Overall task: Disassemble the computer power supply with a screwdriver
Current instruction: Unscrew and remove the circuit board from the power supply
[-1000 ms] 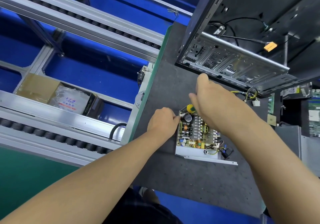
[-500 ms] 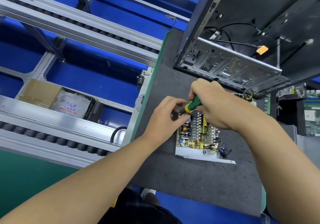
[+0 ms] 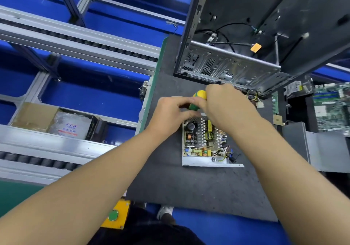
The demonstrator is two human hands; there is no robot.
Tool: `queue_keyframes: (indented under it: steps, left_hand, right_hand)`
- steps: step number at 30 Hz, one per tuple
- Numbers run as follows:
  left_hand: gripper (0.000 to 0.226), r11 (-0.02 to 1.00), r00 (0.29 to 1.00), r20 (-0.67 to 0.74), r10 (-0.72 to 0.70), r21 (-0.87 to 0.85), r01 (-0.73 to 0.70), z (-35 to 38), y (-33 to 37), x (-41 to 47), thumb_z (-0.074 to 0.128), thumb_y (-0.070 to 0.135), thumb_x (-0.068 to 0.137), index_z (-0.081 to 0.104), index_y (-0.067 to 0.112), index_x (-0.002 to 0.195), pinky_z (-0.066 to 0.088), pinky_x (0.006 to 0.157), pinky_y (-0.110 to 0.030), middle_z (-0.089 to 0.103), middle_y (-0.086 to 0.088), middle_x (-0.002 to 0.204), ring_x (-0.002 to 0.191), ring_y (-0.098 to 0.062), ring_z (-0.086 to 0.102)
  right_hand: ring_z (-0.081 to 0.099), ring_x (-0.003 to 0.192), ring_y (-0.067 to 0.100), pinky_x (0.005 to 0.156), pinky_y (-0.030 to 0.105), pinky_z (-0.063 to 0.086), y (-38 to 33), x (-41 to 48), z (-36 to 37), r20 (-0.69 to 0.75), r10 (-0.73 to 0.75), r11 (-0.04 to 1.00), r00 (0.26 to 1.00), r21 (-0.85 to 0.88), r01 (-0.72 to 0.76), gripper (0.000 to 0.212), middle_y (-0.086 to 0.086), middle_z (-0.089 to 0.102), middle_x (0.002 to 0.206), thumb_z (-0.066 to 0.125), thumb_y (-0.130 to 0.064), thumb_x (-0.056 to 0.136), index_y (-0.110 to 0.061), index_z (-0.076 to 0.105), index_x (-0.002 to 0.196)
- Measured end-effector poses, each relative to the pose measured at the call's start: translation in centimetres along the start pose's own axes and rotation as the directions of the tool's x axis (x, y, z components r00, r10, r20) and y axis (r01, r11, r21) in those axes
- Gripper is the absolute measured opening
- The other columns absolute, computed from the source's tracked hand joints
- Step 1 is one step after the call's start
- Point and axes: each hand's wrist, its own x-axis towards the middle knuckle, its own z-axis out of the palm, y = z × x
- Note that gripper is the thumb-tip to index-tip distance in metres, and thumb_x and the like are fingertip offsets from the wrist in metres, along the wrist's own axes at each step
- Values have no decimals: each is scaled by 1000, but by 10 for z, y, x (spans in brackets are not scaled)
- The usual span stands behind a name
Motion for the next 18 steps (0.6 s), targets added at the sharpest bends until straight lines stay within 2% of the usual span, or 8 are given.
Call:
queue_keyframes:
  steps: [2, 5, 8, 10, 13, 15, 16, 18]
  left_hand:
    - [20, 1000, 997, 74, 0, 17, -1, -9, 3, 6, 86, 20, 73, 78, 29, 89, 53, 80, -33, 76, 7, 86, 81, -6, 66]
    - [31, 999, 940, 340, -39, 0, 41, -28, 7, 20, 82, 15, 80, 70, 40, 94, 53, 92, -35, 75, 9, 94, 92, -9, 68]
    - [33, 999, 877, 480, -33, 2, 37, -34, 12, 28, 77, 8, 86, 67, 37, 99, 50, 100, -42, 73, 11, 98, 96, -10, 66]
    - [23, 997, 878, 476, -54, 77, 19, -33, 12, 30, 79, 13, 84, 70, 26, 100, 51, 96, -40, 74, 3, 98, 98, -17, 67]
    - [20, 991, 920, 391, -43, 137, -12, -28, 12, 28, 87, 20, 74, 70, 23, 84, 50, 75, -30, 72, 3, 79, 74, -11, 61]
    - [24, 992, 937, 349, 11, 112, -54, -22, 15, 26, 89, 18, 69, 68, 28, 74, 44, 63, -27, 68, 6, 68, 62, -5, 52]
    - [30, 993, 939, 341, 50, 82, -83, -19, 17, 24, 89, 14, 68, 67, 35, 71, 43, 63, -24, 68, 7, 67, 61, -3, 52]
    - [46, 993, 944, 314, 100, 26, -113, -12, 19, 22, 91, 10, 65, 64, 48, 70, 47, 69, -16, 71, 13, 70, 64, 5, 58]
  right_hand:
    - [53, 78, 33, 62, 35, 41, -2, 1, -1, 7, -14, 1000, 1000, 28, 14, 31, 7, 40, 74, 50, -44, 101, -18, 55, 85]
    - [47, 73, 27, 59, 32, 36, -1, 3, -2, 37, -16, 995, 999, 95, 13, 28, 3, 42, 72, 53, -36, 100, -20, 50, 77]
    - [48, 69, 25, 54, 30, 33, -4, 4, -3, 73, -38, 999, 997, 42, 35, 20, 4, 45, 78, 59, -28, 98, -12, 49, 93]
    - [48, 67, 23, 47, 30, 29, -4, 4, -5, 91, -50, 998, 995, 41, 47, 19, 6, 48, 84, 60, -25, 98, -12, 47, 96]
    - [56, 79, 27, 56, 29, 41, 1, 3, -9, 149, -44, 992, 988, 120, 27, 21, 9, 61, 100, 60, -32, 95, -13, 56, 106]
    - [58, 79, 27, 63, 34, 46, 4, 4, -9, 154, 15, 977, 988, 206, -47, 36, 9, 64, 92, 57, -49, 92, -14, 62, 96]
    - [55, 72, 26, 57, 33, 42, 4, 4, -8, 128, 70, 970, 989, 223, -97, 43, 9, 62, 83, 53, -54, 92, -12, 58, 85]
    - [50, 65, 28, 49, 31, 29, 2, 4, 1, 31, 144, 977, 989, 153, -147, 43, 8, 53, 80, 53, -44, 97, -7, 45, 77]
